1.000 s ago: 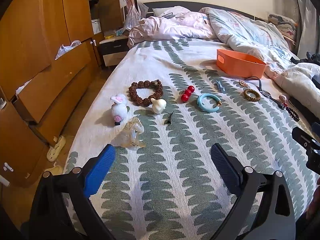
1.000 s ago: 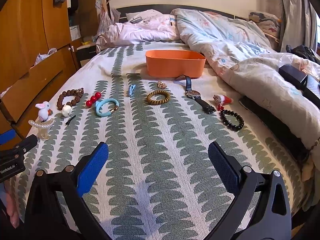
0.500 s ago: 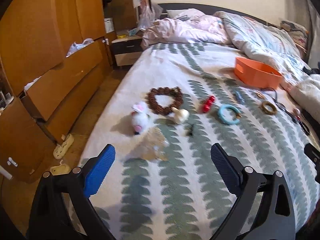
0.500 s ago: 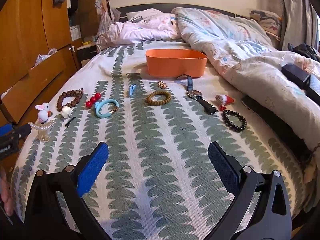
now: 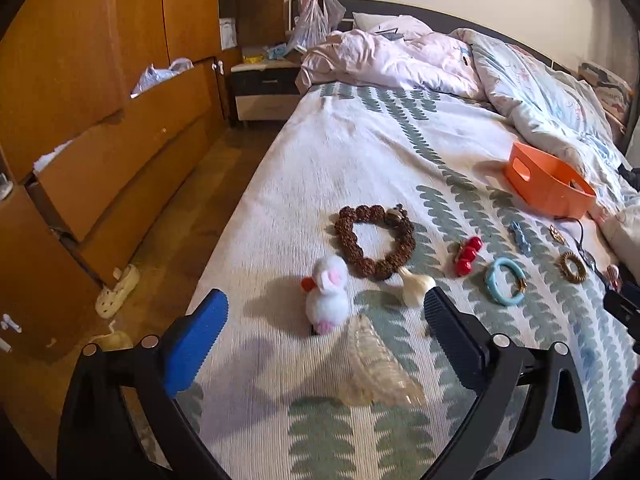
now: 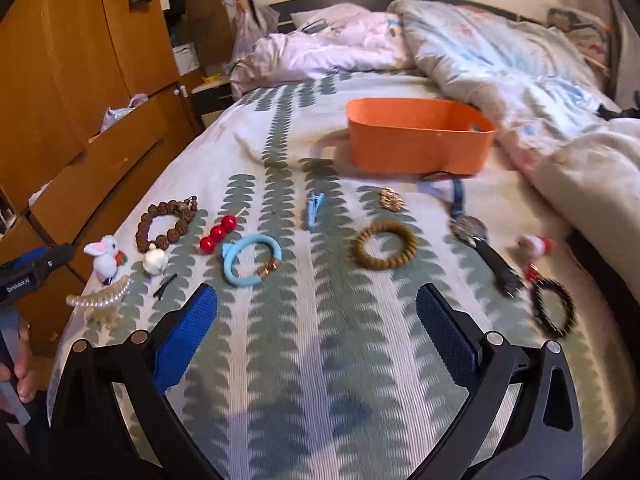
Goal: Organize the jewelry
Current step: 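Grasp the white bunny plush clip with left tool while right grasps the tan bead bracelet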
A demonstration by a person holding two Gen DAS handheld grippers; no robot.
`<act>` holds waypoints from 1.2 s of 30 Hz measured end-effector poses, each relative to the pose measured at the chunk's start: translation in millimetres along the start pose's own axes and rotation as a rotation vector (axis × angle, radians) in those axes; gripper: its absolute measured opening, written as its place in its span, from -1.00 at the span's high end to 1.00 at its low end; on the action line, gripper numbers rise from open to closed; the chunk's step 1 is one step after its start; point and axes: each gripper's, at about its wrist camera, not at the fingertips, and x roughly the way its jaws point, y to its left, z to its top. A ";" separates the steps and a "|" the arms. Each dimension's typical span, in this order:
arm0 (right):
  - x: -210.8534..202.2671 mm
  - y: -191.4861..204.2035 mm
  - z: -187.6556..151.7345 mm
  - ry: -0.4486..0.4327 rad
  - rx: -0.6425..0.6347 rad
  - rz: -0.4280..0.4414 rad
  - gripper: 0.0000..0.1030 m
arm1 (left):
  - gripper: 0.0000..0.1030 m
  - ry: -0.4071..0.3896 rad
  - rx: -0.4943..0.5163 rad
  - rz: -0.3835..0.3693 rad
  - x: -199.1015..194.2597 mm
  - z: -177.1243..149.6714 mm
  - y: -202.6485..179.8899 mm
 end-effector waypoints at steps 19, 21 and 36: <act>68.0 -21.2 25.4 0.062 -0.032 -0.074 -0.94 | -0.88 0.225 -0.052 0.000 68.8 5.1 14.4; 70.1 -21.3 25.1 0.065 -0.038 -0.079 -0.94 | -0.88 0.248 -0.056 0.001 74.5 3.7 14.6; 101.4 -33.5 20.2 0.113 -0.037 -0.212 -0.93 | -0.88 0.277 -0.027 0.017 83.8 -3.9 5.5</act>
